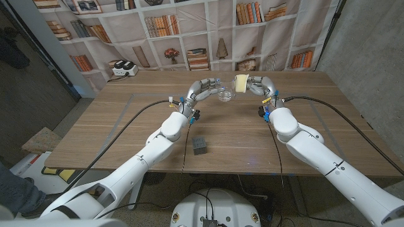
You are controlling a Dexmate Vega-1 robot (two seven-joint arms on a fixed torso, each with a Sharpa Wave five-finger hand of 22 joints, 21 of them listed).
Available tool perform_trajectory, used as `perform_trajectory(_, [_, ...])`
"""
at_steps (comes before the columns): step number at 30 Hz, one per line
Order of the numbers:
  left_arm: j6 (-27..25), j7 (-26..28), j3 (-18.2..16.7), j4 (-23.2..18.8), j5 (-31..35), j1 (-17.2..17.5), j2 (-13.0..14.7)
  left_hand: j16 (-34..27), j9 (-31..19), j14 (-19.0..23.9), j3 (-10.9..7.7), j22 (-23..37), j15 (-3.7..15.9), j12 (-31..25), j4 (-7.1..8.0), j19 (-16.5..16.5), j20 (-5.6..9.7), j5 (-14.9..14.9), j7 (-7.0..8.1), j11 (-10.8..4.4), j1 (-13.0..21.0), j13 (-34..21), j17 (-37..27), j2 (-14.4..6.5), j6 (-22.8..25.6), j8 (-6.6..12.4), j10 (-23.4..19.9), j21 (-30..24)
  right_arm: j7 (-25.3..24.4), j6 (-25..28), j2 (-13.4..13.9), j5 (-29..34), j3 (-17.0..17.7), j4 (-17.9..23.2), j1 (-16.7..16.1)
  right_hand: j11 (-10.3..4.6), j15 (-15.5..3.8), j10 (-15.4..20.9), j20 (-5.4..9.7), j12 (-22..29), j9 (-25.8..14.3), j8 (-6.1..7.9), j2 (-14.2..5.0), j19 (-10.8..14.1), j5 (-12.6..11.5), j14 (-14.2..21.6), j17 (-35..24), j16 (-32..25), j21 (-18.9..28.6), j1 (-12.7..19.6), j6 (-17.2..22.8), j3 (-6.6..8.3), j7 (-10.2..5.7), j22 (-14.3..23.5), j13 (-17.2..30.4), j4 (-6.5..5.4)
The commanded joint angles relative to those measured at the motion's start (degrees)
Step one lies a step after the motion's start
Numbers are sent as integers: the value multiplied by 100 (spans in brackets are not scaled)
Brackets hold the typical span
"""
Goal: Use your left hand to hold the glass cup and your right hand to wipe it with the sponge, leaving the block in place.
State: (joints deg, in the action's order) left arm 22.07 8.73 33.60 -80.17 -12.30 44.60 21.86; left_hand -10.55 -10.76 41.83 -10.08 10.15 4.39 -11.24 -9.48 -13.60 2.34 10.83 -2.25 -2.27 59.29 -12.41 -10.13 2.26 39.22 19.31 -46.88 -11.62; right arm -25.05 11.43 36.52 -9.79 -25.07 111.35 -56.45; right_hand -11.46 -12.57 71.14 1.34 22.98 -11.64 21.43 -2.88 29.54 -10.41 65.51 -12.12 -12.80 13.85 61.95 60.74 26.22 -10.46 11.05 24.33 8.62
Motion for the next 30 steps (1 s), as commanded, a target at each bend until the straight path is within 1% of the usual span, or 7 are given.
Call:
perform_trajectory(1, [59, 35, -69, -10, -12, 6, 43, -22, -48, -5, -439, 12, 739, -28, 394, -18, 95, 20, 1021, -989, 541, -21, -16, -568, 1590, 232, -1011, 7, -26, 66, -41, 2, -23, -88, 33, -24, -72, 2, -44, -8, -119, 24, -56, 17, -52, 39, -22, 2, -30, 5, 50, 8, -63, 20, 20, 9])
perform_trajectory(12, [51, 52, -109, -15, -28, 40, 85, -24, -49, -3, -446, 12, 734, -30, 398, -21, 99, 18, 1022, -986, 542, -22, -16, -570, 1593, 233, -1014, 5, -64, 150, -51, -28, -30, -135, 15, -23, -69, 6, -50, -15, -117, 26, -60, 21, -52, 39, -24, 3, -31, 3, 51, 7, -59, 20, 38, 6])
perform_trajectory(21, [13, 53, -95, 59, -50, 63, 74, -26, -49, -1, -449, 12, 729, -33, 403, -24, 103, 16, 1030, -987, 539, -25, -16, -566, 1607, 239, -1020, 4, -75, 162, -41, -66, -20, -151, -9, -23, -78, 8, -53, -22, -120, 29, -58, 22, -52, 32, -24, 6, -32, 12, 51, 7, -60, 20, 51, 13])
perform_trajectory(27, [-85, 118, -70, 84, 23, 56, 84, -27, -49, 2, -452, 12, 730, -28, 403, -13, 101, 15, 1023, -988, 539, -21, -16, -563, 1601, 237, -1011, 8, -88, 167, -43, -95, -5, -163, -7, -23, -71, 7, -51, -32, -121, 30, -61, 20, -52, 32, -24, 6, -35, 6, 47, 5, -59, 20, 56, 7])
perform_trajectory(30, [-155, 236, -46, 78, 175, 65, 120, -22, -49, -8, -452, 12, 733, -26, 403, -11, 103, 15, 1023, -987, 540, -19, -15, -558, 1586, 231, -1011, 8, -79, 155, -47, -107, -11, -186, 5, -22, -68, 8, -51, -33, -121, 29, -61, 19, -51, 36, -26, 4, -36, 3, 44, 2, -68, 21, 60, 5])
